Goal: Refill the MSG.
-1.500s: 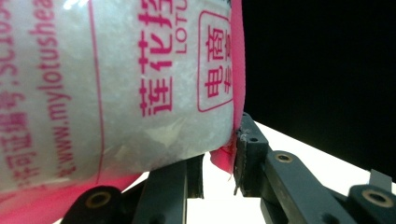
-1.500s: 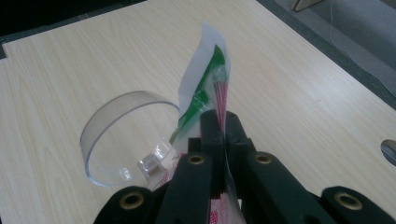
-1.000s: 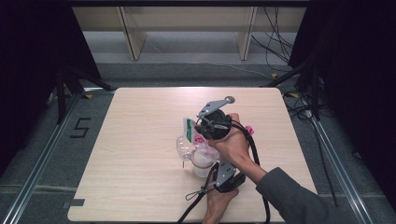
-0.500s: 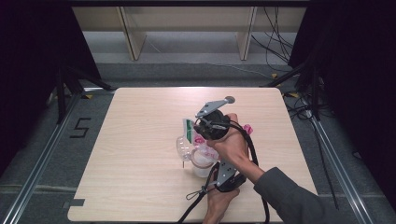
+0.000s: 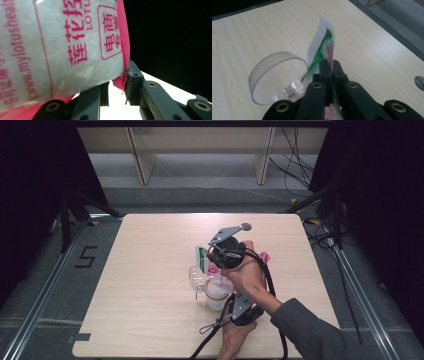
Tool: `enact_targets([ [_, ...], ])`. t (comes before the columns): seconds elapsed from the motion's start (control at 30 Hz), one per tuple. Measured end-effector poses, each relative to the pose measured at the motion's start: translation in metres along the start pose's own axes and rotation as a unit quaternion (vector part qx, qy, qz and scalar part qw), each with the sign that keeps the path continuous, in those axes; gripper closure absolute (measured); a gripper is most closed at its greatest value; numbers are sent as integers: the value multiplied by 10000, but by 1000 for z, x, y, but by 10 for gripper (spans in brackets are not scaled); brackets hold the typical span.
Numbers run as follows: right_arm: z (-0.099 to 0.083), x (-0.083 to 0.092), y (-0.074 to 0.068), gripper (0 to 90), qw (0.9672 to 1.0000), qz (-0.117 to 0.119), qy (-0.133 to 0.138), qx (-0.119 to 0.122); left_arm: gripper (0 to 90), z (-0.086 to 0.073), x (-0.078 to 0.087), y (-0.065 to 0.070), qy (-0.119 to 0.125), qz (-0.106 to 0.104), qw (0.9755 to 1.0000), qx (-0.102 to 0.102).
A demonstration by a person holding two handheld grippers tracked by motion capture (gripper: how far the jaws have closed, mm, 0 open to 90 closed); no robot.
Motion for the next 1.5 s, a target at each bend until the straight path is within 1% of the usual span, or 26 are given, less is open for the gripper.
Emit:
enact_targets([
  [0.03, 1, 0, 3, 900, 9999, -98, 34, 38, 755, 0, 0, 0, -14, 6, 10000, -7],
  [0.07, 2, 1, 1, 900, 10000, -22, 38, -6, 755, 1, 0, 0, -14, -8, 10000, 5],
  [0.13, 1, -1, 2, 900, 10000, -63, 44, 29, 755, 1, -2, 1, 0, -67, 10000, 40],
  [0.23, -3, -3, 2, 900, 9998, -106, -110, 138, 756, -1, -2, 0, -25, -33, 10000, 51],
  [0.3, -1, -4, 1, 900, 9999, -105, -28, 108, 757, -1, -2, 0, 5, -25, 10000, 58],
  [0.33, 0, -5, 4, 900, 9996, -169, 22, 221, 756, -1, -2, 0, -25, -42, 10000, 53],
  [0.37, -2, -4, 1, 900, 9999, -107, -58, 75, 756, -1, -2, 0, -17, -35, 10000, 47],
  [0.43, 0, -4, 0, 900, 9999, -14, -11, 117, 756, 0, -2, -1, 23, 13, 10000, 56],
  [0.5, 1, -4, 0, 900, 10000, -50, 40, 32, 757, 1, -2, -1, 33, -15, 10000, 55],
  [0.53, 1, -4, 3, 900, 9998, -103, 34, 173, 757, 1, -2, 0, 47, -25, 10000, 79],
  [0.57, 1, -4, 2, 900, 9999, -50, 10, 116, 756, 0, -2, 1, 8, -70, 9999, 81],
  [0.6, 0, -5, 2, 900, 9999, -53, -15, 135, 757, 1, -3, 0, 56, -23, 9999, 97],
  [0.63, 0, -5, 1, 900, 10000, -83, -34, -4, 757, 1, -3, 0, 62, -14, 9999, 96],
  [0.7, 0, -5, 3, 900, 9998, -147, -56, 120, 757, 1, -2, 0, 28, -35, 9999, 97],
  [0.77, 0, -7, 0, 900, 10000, -72, -21, 44, 756, 2, -2, -1, 57, 5, 10000, 76],
  [0.8, 1, -7, 0, 900, 9999, -45, -33, 140, 756, 2, -2, -1, 61, 24, 9999, 80],
  [0.87, 0, -9, -1, 900, 9999, -83, -57, 17, 755, 1, -2, -1, 25, -6, 10000, 55],
  [0.93, 0, -10, 0, 900, 9999, -133, -48, 59, 755, 2, -2, -1, 61, 25, 10000, 63],
  [0.97, 0, -10, -1, 900, 9999, -55, -71, 85, 755, 2, -2, -1, 67, 28, 10000, 63],
  [1.0, 2, -11, -1, 900, 9999, -67, -21, 124, 755, 2, -2, -1, 71, 31, 10000, 59],
  [1.07, 2, -10, 2, 900, 9997, -122, -33, 204, 755, 2, -2, -1, 34, -15, 10000, 59],
  [1.1, 0, -9, 2, 900, 9998, -143, -81, 100, 756, 2, -2, -1, 36, -22, 10000, 63],
  [1.3, 1, -8, 0, 900, 10000, -61, -60, -42, 756, 2, -4, -2, 14, -29, 10000, 35],
  [1.37, 1, -8, 1, 900, 10000, -69, -47, 6, 756, 2, -4, -1, 14, -22, 10000, 39],
  [1.4, 1, -8, 2, 900, 9999, -81, -37, -48, 756, 2, -4, -1, 39, 4, 10000, 41],
  [1.5, 2, -7, 4, 900, 9999, -103, -12, -10, 756, 1, -4, 0, -7, -46, 10000, 6],
])
Point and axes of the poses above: each handheld gripper's, and its own axes: x roughly backward along the jaws, z roughly out of its top, y roughly to its right, the point moved 10 cm from there along -x, roughly forward along the jaws, and after that the axes turned 12 degrees about -x, right-handed, at the moved point
